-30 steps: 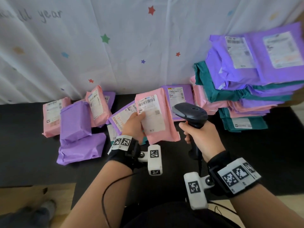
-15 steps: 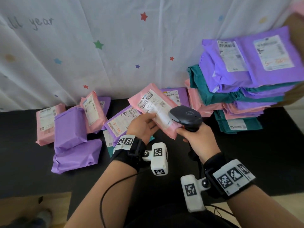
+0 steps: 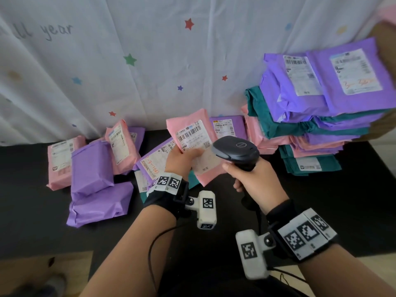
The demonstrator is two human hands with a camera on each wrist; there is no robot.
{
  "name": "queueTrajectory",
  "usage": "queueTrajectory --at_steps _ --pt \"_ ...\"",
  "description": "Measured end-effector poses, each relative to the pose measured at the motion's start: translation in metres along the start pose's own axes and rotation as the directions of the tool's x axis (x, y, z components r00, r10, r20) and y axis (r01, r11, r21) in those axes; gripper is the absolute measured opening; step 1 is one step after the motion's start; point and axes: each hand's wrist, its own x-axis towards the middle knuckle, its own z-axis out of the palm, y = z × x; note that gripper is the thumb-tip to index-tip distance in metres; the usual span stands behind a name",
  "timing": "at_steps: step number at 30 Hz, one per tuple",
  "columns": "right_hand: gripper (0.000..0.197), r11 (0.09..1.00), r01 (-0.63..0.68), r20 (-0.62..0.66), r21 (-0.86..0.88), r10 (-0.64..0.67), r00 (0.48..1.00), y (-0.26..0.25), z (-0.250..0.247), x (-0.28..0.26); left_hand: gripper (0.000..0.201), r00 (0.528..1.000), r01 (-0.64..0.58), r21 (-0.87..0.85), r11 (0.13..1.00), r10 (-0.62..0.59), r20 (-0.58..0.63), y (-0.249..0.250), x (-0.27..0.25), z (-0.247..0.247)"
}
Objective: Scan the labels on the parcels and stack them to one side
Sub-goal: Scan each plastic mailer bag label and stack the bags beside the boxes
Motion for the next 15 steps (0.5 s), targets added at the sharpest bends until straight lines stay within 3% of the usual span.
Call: queueTrajectory --at_steps 4,8,15 --pt "0.014 0.998 -0.003 0.041 -0.061 0.005 0.999 -0.0080 0.0044 -0.0019 0.023 0.994 -0.109 0.152 0.982 0.112 -0.016 -0.0035 -0.0013 -0.0021" --pt "0.011 0.996 -0.002 0.038 -0.093 0.005 0.999 -0.0108 0.0057 -0.0041 0.018 0.988 -0.137 0.214 0.967 0.149 -0.039 -0.0039 -0.0022 -0.0014" --pt "0.011 0.993 -0.004 0.039 -0.118 0.009 0.999 -0.0121 0.0047 -0.0055 0.027 0.983 -0.144 0.353 0.924 0.175 -0.056 -0.0045 -0.0003 0.0000"
